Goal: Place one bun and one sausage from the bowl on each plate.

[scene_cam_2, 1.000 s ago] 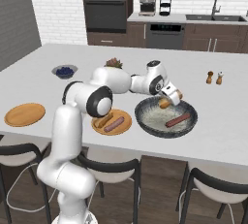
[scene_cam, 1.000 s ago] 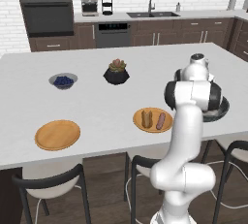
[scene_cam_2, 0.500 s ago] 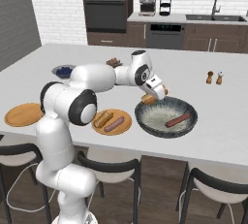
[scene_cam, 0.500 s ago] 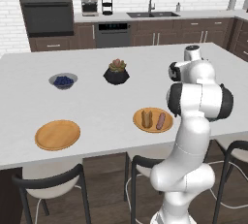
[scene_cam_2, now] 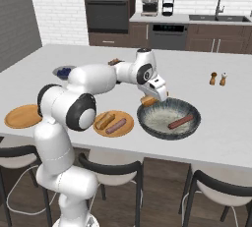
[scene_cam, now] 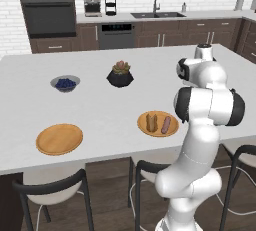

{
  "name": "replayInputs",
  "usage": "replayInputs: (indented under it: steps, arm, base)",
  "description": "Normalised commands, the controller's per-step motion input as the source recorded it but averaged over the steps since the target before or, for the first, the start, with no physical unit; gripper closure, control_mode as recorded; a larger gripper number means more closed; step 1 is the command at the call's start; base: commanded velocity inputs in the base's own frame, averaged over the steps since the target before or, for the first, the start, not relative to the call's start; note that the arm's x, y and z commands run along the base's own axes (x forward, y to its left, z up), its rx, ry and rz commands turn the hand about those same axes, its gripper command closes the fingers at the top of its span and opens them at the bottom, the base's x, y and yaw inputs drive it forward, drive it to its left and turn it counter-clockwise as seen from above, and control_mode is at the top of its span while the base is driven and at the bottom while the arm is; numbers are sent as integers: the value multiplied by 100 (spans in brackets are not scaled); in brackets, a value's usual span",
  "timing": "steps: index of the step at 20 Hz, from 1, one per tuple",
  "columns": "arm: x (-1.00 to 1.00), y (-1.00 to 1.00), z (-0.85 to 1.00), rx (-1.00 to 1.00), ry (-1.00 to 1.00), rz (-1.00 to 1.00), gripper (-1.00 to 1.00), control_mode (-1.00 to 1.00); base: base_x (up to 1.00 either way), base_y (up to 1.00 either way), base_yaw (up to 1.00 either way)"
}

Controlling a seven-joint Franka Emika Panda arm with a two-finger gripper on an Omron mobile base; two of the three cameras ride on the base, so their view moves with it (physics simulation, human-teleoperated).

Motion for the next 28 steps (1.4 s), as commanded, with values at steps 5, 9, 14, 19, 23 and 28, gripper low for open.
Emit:
replayInputs:
  steps: [5, 9, 14, 19, 23, 28]
  arm:
    - [0, 2, 0, 0, 0, 0, 100, -100]
    - [0, 32, 0, 0, 0, 0, 100, -100]
    - [-3, 64, -2, 0, -3, 0, 100, 100]
    - [0, 0, 0, 0, 0, 0, 100, 100]
    - [0, 0, 0, 0, 0, 0, 100, 100]
    - [0, 0, 0, 0, 0, 0, 100, 100]
  base:
    - [0, 0, 0]
    - [0, 0, 0]
    - [-1, 20, 0]
    - [-3, 100, 0]
    - [-1, 100, 0]
    - [0, 100, 0]
